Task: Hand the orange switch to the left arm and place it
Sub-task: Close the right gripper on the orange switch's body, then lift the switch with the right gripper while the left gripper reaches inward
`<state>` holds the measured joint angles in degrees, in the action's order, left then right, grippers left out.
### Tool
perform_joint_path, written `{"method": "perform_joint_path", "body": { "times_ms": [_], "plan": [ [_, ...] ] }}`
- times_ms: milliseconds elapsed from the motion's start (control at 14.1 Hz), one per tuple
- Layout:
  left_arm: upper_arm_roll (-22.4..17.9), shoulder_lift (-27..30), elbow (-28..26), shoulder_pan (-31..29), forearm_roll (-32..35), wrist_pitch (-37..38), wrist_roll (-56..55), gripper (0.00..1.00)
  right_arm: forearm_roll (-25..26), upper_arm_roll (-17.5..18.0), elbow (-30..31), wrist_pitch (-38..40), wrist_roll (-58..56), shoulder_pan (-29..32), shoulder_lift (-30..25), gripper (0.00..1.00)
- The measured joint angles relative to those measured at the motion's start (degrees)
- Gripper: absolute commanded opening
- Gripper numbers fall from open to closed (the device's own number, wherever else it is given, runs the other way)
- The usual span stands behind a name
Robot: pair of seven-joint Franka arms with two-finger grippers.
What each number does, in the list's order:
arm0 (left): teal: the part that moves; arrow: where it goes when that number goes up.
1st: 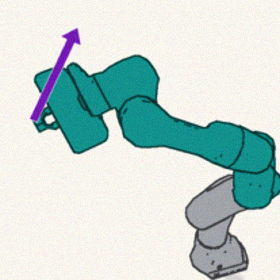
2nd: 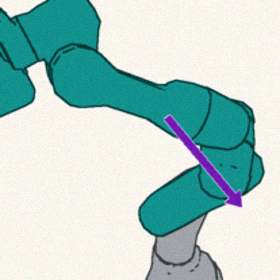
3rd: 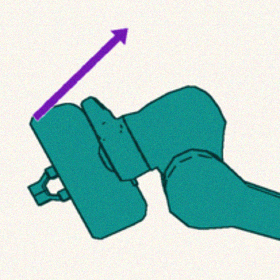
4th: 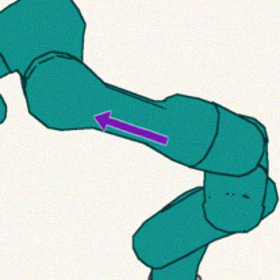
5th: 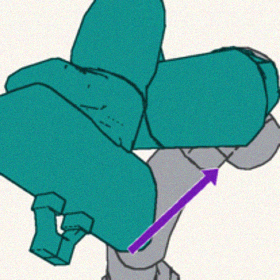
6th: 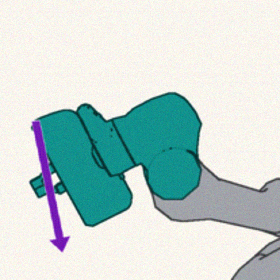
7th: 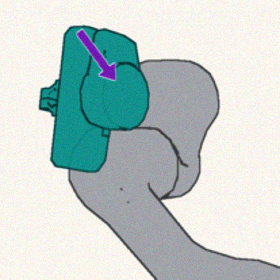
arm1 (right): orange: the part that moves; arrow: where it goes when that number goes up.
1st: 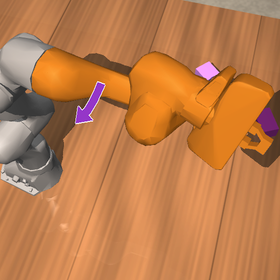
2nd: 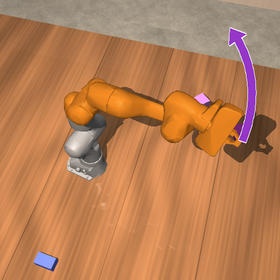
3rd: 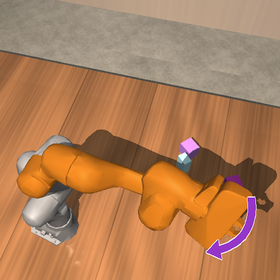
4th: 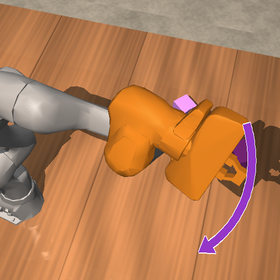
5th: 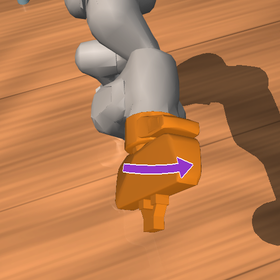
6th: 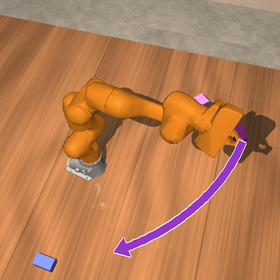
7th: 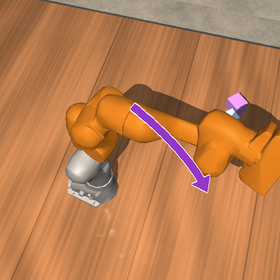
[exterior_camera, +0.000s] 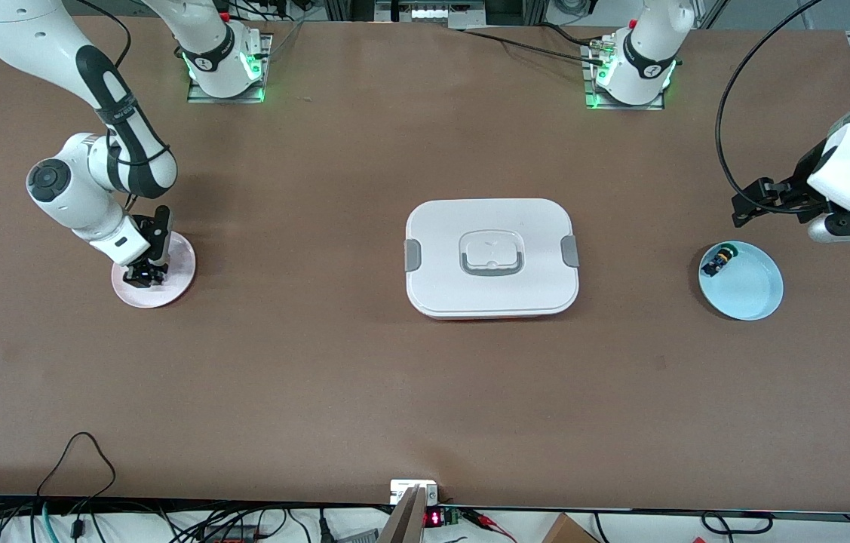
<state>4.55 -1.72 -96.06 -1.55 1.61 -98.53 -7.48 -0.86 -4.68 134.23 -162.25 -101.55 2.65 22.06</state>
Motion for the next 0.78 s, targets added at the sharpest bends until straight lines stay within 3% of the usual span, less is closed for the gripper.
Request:
{"method": "perform_joint_path", "body": {
  "times_ms": [71, 568, 781],
  "plan": [
    [0.0, 0.0, 0.0, 0.0, 0.0, 0.0, 0.0, 1.0, 0.0, 0.0, 0.0, -0.02, 0.0, 0.0, 0.0, 0.0],
    [0.0, 0.0, 0.0, 0.03, 0.0, 0.0, 0.0, 1.0, 0.0, 0.13, -0.55, 0.84, -0.09, 0.01, -0.09, 0.0],
    [0.0, 0.0, 0.0, 0.05, 0.0, 0.0, 0.0, 1.0, -0.03, 1.02, -5.77, 9.37, -0.8, 0.0, -0.45, 0.0]
  ]
}}
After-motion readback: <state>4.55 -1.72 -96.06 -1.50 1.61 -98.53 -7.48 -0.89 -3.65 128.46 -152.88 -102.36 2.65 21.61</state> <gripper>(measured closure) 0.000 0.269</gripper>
